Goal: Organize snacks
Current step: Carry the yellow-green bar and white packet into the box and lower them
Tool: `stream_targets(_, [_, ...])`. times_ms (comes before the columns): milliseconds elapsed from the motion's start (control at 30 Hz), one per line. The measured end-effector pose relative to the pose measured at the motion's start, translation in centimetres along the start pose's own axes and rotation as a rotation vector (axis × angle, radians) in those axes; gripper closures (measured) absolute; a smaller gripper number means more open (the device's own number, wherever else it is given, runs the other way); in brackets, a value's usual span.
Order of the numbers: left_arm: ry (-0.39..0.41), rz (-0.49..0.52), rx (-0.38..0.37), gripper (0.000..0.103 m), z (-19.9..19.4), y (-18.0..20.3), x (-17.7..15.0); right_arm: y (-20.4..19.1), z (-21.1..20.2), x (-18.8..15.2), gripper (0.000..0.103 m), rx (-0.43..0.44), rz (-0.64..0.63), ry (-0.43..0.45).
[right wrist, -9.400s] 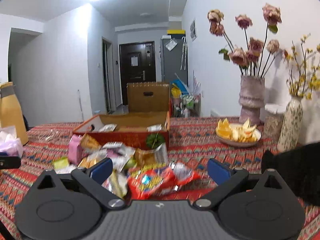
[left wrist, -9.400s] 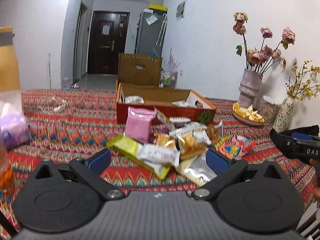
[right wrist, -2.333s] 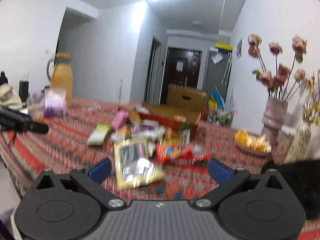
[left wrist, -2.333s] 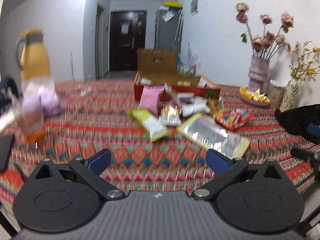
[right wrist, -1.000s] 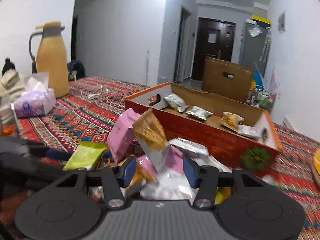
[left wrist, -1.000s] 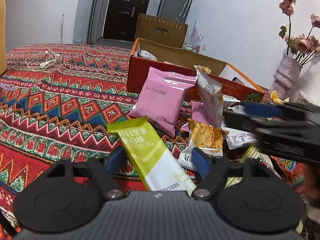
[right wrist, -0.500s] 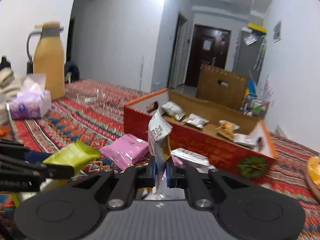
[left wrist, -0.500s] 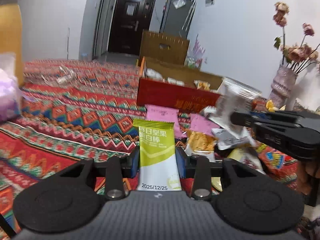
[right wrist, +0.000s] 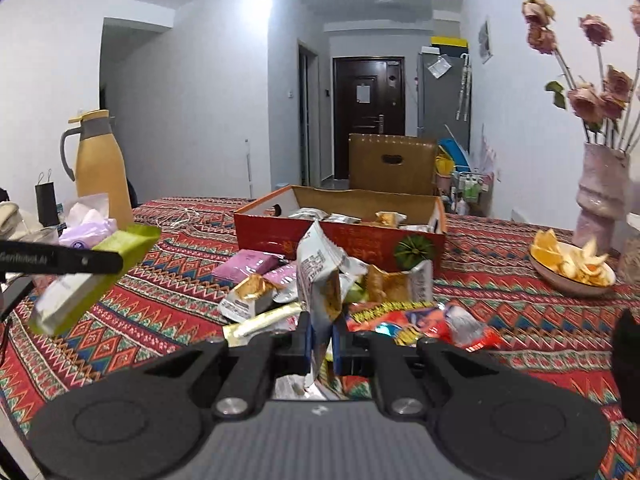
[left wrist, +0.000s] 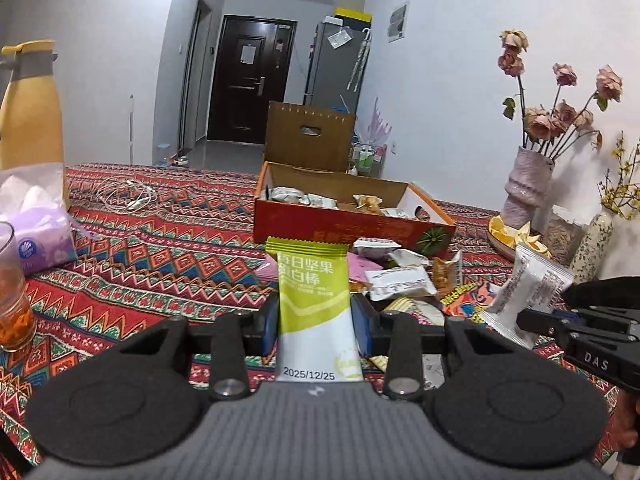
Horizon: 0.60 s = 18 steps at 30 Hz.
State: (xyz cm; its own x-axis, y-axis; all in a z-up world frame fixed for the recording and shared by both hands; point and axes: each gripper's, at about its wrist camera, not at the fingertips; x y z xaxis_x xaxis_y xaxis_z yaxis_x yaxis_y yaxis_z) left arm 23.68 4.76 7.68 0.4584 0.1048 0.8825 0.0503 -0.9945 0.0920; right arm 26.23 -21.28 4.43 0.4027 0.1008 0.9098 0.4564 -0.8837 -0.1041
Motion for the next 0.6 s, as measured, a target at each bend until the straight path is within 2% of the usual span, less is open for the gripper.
stream_targets(133, [0.005, 0.004, -0.009, 0.066, 0.0, 1.0, 0.3, 1.1, -1.2, -0.4, 0.094, 0.005, 0.023, 0.015])
stream_targets(300, [0.005, 0.008, -0.013, 0.066, 1.5, 1.3, 2.0, 2.4, -0.6, 0.3, 0.094, 0.024, 0.041, 0.027])
stream_targets(467, [0.038, 0.012, -0.036, 0.066, 5.5, 1.0, 6.9, 3.5, 1.8, 3.2, 0.094, 0.030, -0.027, 0.048])
stream_targets(600, [0.042, 0.019, -0.025, 0.066, 10.6, 0.9, 11.5, 5.3, 5.1, 7.4, 0.094, 0.076, -0.066, 0.077])
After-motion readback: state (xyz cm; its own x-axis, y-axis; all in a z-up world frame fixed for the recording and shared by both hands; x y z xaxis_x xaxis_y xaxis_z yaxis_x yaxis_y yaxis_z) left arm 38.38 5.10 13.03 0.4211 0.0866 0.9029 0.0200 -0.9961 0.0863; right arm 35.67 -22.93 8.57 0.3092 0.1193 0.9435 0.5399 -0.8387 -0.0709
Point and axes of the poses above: each gripper's, at about its wrist camera, not at the fingertips, and z roughly the way its jaws point, y to its right, x to its top, and after that the axes turned 7 degrees about x, right-handed
